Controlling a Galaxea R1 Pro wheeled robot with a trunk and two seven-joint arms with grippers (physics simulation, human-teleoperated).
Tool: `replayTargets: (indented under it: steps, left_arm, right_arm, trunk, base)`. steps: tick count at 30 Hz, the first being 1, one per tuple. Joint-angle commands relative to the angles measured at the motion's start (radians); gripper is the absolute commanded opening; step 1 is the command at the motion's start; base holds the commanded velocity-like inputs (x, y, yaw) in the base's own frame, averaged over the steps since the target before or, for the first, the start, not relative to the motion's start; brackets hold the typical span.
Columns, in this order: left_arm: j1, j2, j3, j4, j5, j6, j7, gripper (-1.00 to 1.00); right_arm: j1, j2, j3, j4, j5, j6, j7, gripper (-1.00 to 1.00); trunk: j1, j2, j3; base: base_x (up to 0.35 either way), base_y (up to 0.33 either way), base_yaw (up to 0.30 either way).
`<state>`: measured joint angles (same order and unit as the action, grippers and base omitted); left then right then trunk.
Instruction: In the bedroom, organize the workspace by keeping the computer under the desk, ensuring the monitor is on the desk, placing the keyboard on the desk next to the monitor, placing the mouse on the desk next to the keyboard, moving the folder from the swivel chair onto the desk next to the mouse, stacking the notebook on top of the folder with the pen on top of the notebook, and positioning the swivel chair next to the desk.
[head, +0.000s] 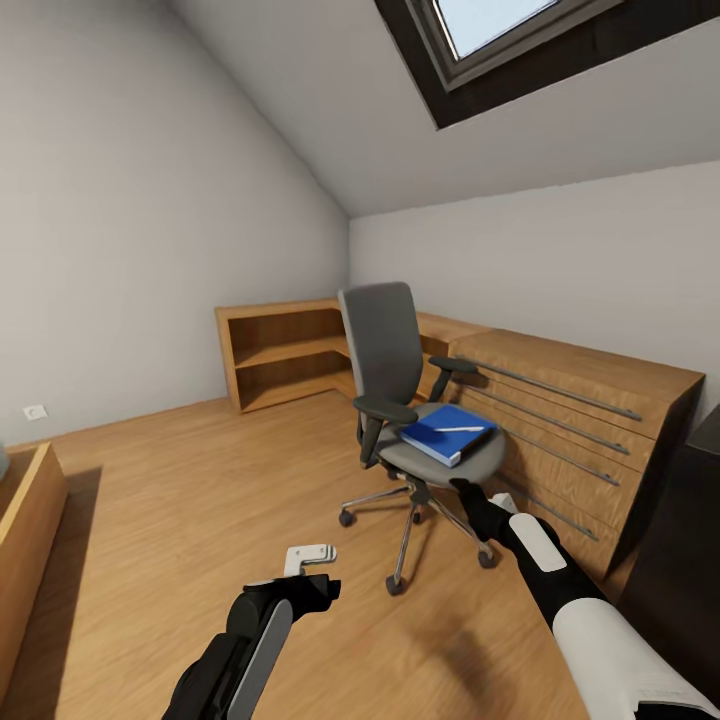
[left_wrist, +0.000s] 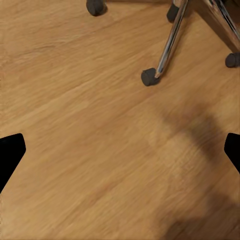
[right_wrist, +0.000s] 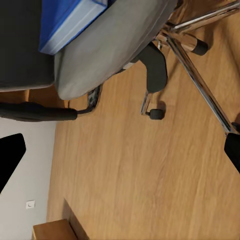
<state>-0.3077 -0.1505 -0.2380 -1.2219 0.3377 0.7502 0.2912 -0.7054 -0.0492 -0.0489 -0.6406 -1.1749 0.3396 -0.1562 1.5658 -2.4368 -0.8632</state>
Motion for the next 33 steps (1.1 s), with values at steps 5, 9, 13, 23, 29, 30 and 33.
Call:
replayTargets:
  steps: [5, 9, 13, 23, 29, 30, 33]
  left_arm:
    - [-0.001, 0.000, -0.002, -0.001, 0.011, 0.003, 0.009, 1.00]
    - [-0.001, 0.000, -0.002, -0.001, 0.011, 0.003, 0.009, 1.00]
    - [-0.001, 0.000, -0.002, -0.001, 0.011, 0.004, 0.008, 1.00]
    - [-0.001, 0.000, -0.001, -0.001, 0.011, 0.004, 0.008, 1.00]
    - [-0.001, 0.000, 0.000, 0.000, 0.012, 0.004, 0.010, 1.00]
    - [-0.001, 0.001, 0.001, 0.001, 0.013, 0.004, 0.010, 1.00]
    - [-0.001, 0.001, 0.003, 0.015, 0.013, 0.004, 0.011, 1.00]
  right_arm:
    - [0.000, 0.000, -0.002, -0.002, -0.009, 0.005, -0.008, 1.00]
    - [0.000, -0.001, -0.002, -0.002, -0.009, 0.005, -0.008, 1.00]
    - [0.000, -0.001, -0.002, -0.002, -0.009, 0.005, -0.008, 1.00]
    - [0.000, -0.001, -0.002, -0.002, -0.009, 0.006, -0.008, 1.00]
    - [0.000, 0.000, -0.002, -0.002, -0.009, 0.006, -0.008, 1.00]
    - [0.000, 0.000, -0.002, -0.002, -0.009, 0.006, -0.009, 1.00]
    - [0.000, 0.000, -0.001, 0.000, -0.008, 0.005, -0.010, 1.00]
  trunk:
    - [-0.019, 0.035, 0.015]
    - [-0.035, 0.063, 0.027]
    - [-0.050, 0.091, 0.040]
    - [-0.088, 0.161, 0.071]
    - [-0.111, 0.203, 0.090]
    - [-0.115, 0.210, 0.093]
    - [-0.127, 0.231, 0.102]
  base:
    - [-0.106, 0.000, 0.000]
    - [-0.254, 0.000, 0.000]
    - [-0.306, 0.000, 0.000]
    - [-0.327, 0.000, 0.000]
    - [-0.262, 0.000, 0.000]
    - [-0.128, 0.000, 0.000]
    - [-0.067, 0.000, 0.000]
